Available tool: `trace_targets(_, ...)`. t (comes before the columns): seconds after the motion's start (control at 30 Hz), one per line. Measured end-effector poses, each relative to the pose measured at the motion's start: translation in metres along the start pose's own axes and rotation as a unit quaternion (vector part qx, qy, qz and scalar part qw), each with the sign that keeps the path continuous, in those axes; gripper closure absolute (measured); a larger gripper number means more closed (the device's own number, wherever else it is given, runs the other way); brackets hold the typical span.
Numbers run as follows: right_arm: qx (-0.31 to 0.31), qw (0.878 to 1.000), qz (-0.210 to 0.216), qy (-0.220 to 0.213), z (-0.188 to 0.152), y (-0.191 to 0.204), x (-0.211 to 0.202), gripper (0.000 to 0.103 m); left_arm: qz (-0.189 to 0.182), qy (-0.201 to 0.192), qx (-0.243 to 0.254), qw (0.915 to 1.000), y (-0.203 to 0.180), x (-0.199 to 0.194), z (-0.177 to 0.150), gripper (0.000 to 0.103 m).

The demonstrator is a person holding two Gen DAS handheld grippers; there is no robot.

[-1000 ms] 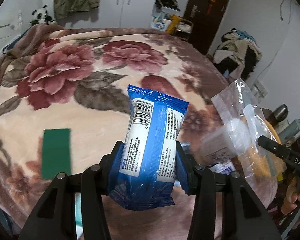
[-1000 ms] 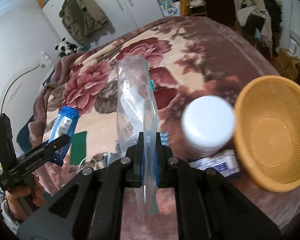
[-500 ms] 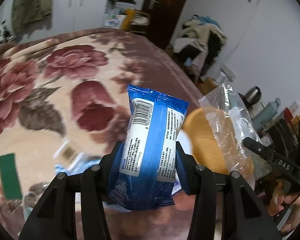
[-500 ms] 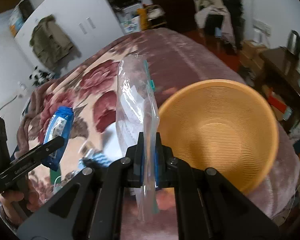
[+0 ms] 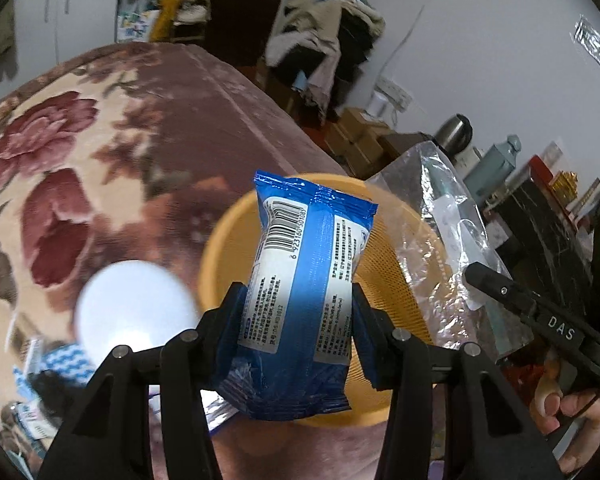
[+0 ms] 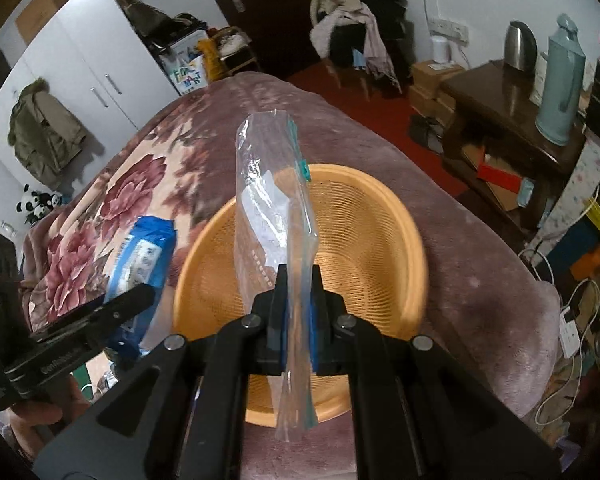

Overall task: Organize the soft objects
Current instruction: 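Carry the wipe pack and clear bag with both tools over the orange basket, then open both tools to drop the wipe pack and bag into the basket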

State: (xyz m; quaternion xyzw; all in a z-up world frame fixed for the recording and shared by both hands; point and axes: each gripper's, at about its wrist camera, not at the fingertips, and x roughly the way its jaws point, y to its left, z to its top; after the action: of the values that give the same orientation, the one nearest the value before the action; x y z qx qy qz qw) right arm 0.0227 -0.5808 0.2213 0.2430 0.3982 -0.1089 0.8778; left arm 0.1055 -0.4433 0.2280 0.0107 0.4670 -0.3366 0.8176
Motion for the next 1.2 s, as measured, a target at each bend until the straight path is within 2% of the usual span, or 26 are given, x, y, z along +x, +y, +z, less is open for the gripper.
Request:
trace_targets(0.13, 0.006, 1.0, 0.0, 0.007, 0.001, -0.008, 0.01, 0.095, -0.005, 0.018, 0.01, 0.9998, -0.013, 0.026, 0.001, 0.047)
trace_targets(0.2, 0.012, 1.0, 0.001, 0.012, 0.003, -0.015, 0.017, 0.094, -0.002, 0.025, 0.014, 0.9996, -0.017, 0.037, 0.0, 0.038)
trace_targets(0.27, 0.022, 1.0, 0.004, 0.019, 0.003, -0.017, 0.023, 0.094, 0.004, 0.032, 0.021, 0.9993, -0.02, 0.045, -0.001, 0.02)
trace_targets(0.37, 0.026, 0.999, 0.003, 0.031, 0.003, -0.022, 0.028, 0.092, 0.018, 0.032, 0.041, 0.9985, -0.023, 0.044, -0.004, 0.004)
trace_targets(0.4, 0.024, 0.999, 0.001, 0.029, 0.002, -0.022, 0.027, 0.088, 0.022, 0.029, 0.049, 0.9981, -0.024, 0.042, -0.005, 0.003)
trace_targets(0.47, 0.019, 1.0, -0.005, 0.024, 0.001, -0.02, 0.023, 0.064, 0.029, 0.02, 0.057, 0.9978, -0.024, 0.037, -0.006, 0.002)
trace_targets(0.5, 0.021, 1.0, -0.004, 0.019, 0.0, -0.019, 0.019, 0.031, 0.03, 0.017, 0.056, 0.9978, -0.022, 0.035, -0.005, 0.002)
trace_targets(0.53, 0.024, 1.0, -0.001, 0.014, -0.001, -0.02, 0.017, 0.003, 0.029, 0.014, 0.054, 0.998, -0.021, 0.031, -0.005, 0.001)
trace_targets(0.57, 0.027, 1.0, 0.003, 0.009, -0.001, -0.021, 0.014, 0.0, 0.028, 0.013, 0.052, 0.9982, -0.019, 0.03, -0.004, 0.001)
trace_targets(0.83, 0.015, 1.0, -0.014, -0.001, -0.008, -0.015, 0.001, 0.0, 0.05, 0.003, 0.043, 0.9978, -0.002, 0.005, -0.011, 0.001)
trace_targets(1.03, -0.003, 0.999, -0.031, 0.006, -0.023, -0.003, -0.001, 0.0, 0.06, -0.006, 0.015, 0.9981, 0.026, -0.018, -0.023, 0.001)
trace_targets(1.2, -0.012, 1.0, -0.025, 0.01, -0.031, 0.012, -0.001, 0.0, 0.067, -0.013, -0.005, 0.9977, 0.051, -0.036, -0.034, 0.001)
